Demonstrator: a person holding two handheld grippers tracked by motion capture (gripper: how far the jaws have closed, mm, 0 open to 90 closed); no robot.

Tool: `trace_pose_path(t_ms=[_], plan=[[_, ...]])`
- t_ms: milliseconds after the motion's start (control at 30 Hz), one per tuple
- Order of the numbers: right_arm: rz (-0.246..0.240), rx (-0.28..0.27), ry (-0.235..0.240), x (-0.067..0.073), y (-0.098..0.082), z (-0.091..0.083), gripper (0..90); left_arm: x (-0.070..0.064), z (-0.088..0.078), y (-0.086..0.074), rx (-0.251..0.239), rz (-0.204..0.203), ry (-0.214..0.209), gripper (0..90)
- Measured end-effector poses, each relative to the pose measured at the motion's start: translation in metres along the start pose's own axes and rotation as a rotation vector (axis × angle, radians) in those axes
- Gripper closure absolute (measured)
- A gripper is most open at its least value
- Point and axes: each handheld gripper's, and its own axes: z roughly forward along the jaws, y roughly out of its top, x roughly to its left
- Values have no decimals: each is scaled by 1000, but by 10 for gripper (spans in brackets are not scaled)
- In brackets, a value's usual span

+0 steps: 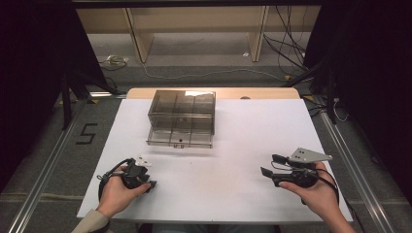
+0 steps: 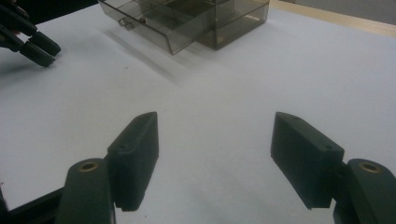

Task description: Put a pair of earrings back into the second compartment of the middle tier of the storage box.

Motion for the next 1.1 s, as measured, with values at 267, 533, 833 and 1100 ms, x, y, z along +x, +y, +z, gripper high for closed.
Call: trace_pose_path(t_ms=[267,533,833,1100], plan=[[-2,1,1,0,0,0,331,0,-1,0,11,-38,-16,767],[-3,4,1,0,0,0,331,-2,-1,2,25,-16,0,790],[0,-2,2,0,0,0,331,-4,-1,3,21,1,-6,790],[0,-1,1,0,0,0,332,-5,-5,6,-12,7,-6,791]])
